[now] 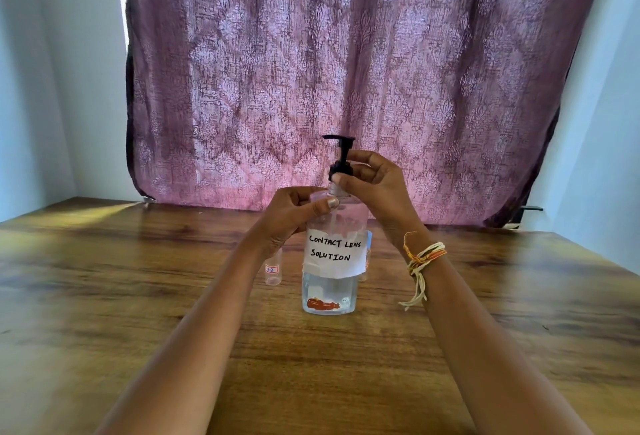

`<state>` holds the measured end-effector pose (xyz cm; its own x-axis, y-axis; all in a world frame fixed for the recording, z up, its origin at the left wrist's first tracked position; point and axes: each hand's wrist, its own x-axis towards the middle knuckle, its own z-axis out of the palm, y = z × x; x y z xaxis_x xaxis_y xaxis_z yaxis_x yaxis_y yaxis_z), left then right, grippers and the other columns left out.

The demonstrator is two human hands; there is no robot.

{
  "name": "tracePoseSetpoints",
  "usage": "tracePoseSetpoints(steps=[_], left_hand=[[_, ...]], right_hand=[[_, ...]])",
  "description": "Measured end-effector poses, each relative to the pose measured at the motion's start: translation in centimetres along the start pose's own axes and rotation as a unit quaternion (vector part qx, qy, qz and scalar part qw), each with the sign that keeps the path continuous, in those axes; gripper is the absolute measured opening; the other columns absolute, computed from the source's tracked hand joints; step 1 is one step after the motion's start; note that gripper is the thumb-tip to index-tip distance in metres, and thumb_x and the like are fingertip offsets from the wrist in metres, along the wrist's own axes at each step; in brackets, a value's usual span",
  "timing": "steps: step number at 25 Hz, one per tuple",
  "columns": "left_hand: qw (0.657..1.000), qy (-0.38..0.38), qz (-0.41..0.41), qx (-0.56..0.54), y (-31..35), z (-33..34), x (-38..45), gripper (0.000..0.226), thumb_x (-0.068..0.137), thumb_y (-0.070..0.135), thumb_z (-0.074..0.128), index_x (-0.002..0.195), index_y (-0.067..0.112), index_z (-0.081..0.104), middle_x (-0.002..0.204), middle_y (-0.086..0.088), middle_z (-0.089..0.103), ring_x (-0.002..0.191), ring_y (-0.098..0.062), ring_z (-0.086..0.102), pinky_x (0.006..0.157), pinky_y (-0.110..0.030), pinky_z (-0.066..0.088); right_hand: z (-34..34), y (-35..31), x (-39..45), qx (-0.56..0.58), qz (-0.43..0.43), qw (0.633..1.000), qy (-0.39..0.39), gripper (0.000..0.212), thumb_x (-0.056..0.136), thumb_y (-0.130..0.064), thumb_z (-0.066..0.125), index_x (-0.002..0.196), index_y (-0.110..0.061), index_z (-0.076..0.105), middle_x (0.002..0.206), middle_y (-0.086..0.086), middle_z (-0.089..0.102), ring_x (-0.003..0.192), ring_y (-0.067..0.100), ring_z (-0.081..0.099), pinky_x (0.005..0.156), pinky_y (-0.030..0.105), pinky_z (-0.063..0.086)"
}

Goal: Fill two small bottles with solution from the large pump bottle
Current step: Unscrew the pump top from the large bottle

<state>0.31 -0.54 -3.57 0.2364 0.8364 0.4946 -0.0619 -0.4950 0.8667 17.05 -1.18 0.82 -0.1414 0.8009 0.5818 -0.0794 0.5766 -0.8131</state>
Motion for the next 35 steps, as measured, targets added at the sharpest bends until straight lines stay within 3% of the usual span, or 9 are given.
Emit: tracePoseSetpoints(steps=[3,5,8,12,16,20,27,30,35], left_hand=[[1.000,-0.006,-0.001,-0.001,0.0,0.0,0.0,0.039,0.066,0.038,0.077,0.095,0.013,0.076,0.090,-0.008,0.076,0.084,-0.021,0.072,0.079,-0.037,0.058],[1.000,-0.006,-0.001,-0.001,0.0,-0.1,0.0,0.037,0.066,0.039,0.077,0.094,0.015,0.076,0.091,-0.009,0.075,0.085,-0.021,0.072,0.082,-0.040,0.057],[1.000,-0.006,0.000,0.007,0.1,0.0,0.0,0.035,0.066,0.040,0.077,0.092,0.017,0.076,0.087,-0.004,0.075,0.083,-0.019,0.071,0.083,-0.043,0.057],[1.000,-0.003,0.008,0.020,0.2,0.0,-0.1,0.035,0.067,0.043,0.076,0.093,0.018,0.076,0.090,-0.007,0.074,0.088,-0.023,0.070,0.086,-0.050,0.055],[1.000,-0.010,0.011,0.013,0.2,0.0,-0.2,0.042,0.069,0.042,0.075,0.102,0.015,0.074,0.099,-0.013,0.073,0.094,-0.029,0.070,0.088,-0.055,0.054],[1.000,-0.023,0.020,0.000,0.4,0.6,-0.3,0.033,0.071,0.041,0.072,0.097,0.020,0.075,0.096,-0.007,0.074,0.093,-0.025,0.070,0.081,-0.045,0.057],[0.999,0.024,0.043,-0.003,0.6,1.5,-0.2,0.036,0.077,0.035,0.073,0.104,0.011,0.072,0.106,-0.016,0.073,0.100,-0.034,0.070,0.086,-0.052,0.056],[0.998,0.043,0.048,-0.010,0.5,1.9,-0.2,0.030,0.082,0.027,0.071,0.105,0.009,0.072,0.104,-0.016,0.074,0.097,-0.034,0.071,0.082,-0.052,0.057],[0.998,0.043,0.008,-0.053,0.8,2.0,-0.6,0.030,0.072,0.038,0.075,0.095,0.020,0.075,0.106,-0.021,0.072,0.101,-0.043,0.067,0.086,-0.053,0.054]], right_hand=[[0.2,0.0,-0.1,0.012,0.000,1.000,-0.024,0.040,0.082,0.003,0.068,0.120,0.002,0.056,0.110,0.018,0.069,0.093,0.021,0.069,0.083,0.031,0.058],[0.4,0.1,-0.1,-0.023,-0.014,1.000,-0.003,0.044,0.076,-0.007,0.078,0.116,-0.004,0.061,0.105,0.013,0.071,0.093,0.019,0.069,0.083,0.030,0.057],[-0.1,0.1,0.1,0.011,-0.012,1.000,0.007,0.037,0.077,-0.002,0.075,0.111,-0.010,0.061,0.096,0.011,0.072,0.088,0.019,0.071,0.081,0.031,0.057],[0.2,0.3,0.0,-0.005,-0.017,1.000,-0.019,0.045,0.078,-0.007,0.074,0.120,-0.002,0.058,0.112,0.016,0.070,0.104,0.025,0.067,0.091,0.038,0.055],[0.3,0.4,-0.1,-0.029,-0.020,0.999,-0.004,0.042,0.080,-0.004,0.073,0.119,-0.006,0.058,0.100,0.010,0.072,0.094,0.020,0.069,0.087,0.035,0.056],[0.0,0.4,0.0,0.004,-0.019,0.999,-0.038,0.046,0.081,-0.005,0.071,0.124,0.000,0.056,0.106,0.011,0.070,0.097,0.017,0.069,0.087,0.031,0.056],[0.0,0.4,0.2,0.031,-0.023,0.999,-0.011,0.014,0.082,0.001,0.067,0.095,-0.004,0.070,0.078,-0.003,0.075,0.073,0.011,0.069,0.068,0.021,0.055],[0.2,0.2,0.3,0.050,-0.018,0.999,0.010,0.015,0.083,0.002,0.066,0.097,0.002,0.069,0.076,-0.002,0.074,0.070,0.011,0.069,0.065,0.022,0.056],[0.4,-1.7,0.6,0.000,-0.014,1.000,0.003,0.019,0.081,0.000,0.070,0.099,0.004,0.069,0.082,0.002,0.073,0.074,0.010,0.070,0.070,0.021,0.057]])
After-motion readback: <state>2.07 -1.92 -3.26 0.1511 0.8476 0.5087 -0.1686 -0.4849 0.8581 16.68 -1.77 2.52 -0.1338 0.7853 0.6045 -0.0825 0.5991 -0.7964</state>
